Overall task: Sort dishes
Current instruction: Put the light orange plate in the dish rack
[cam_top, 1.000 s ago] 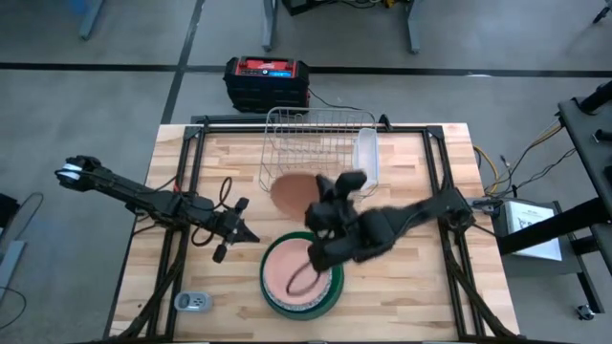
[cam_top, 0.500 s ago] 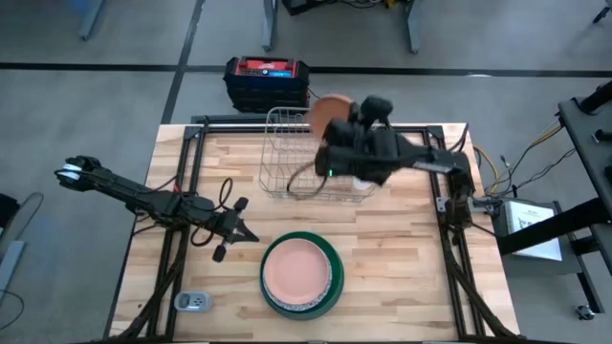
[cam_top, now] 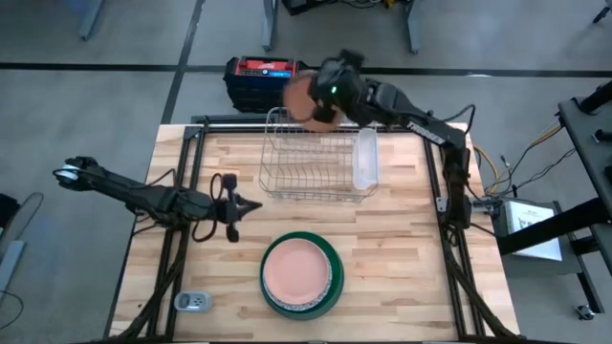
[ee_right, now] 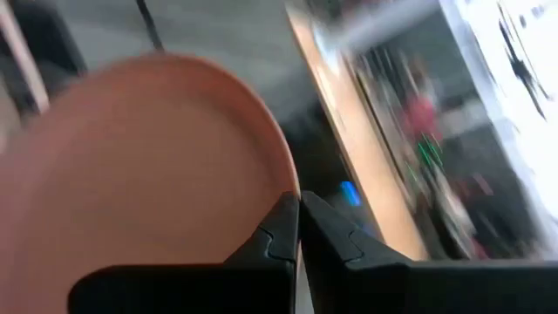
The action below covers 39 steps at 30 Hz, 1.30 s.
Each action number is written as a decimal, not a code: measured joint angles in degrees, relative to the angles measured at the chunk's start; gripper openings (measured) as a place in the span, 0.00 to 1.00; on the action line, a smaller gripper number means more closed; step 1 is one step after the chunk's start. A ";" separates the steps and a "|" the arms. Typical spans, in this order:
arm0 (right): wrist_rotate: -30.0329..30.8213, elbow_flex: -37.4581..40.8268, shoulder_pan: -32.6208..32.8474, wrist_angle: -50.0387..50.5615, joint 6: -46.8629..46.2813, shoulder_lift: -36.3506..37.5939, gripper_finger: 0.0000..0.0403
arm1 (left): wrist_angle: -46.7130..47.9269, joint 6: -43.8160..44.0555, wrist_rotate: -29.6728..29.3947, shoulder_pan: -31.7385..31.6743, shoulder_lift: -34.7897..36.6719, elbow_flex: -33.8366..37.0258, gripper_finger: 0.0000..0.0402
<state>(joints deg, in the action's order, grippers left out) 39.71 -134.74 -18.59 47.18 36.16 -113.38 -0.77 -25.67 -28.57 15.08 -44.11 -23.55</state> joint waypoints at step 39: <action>-22.17 36.11 -7.32 -43.25 27.39 -4.87 0.00 | 10.97 5.82 -20.57 -0.21 11.20 0.27 0.00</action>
<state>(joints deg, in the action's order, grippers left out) 17.54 -98.62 -25.91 3.93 63.55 -118.25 10.20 -19.85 -49.15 14.87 -32.91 -23.28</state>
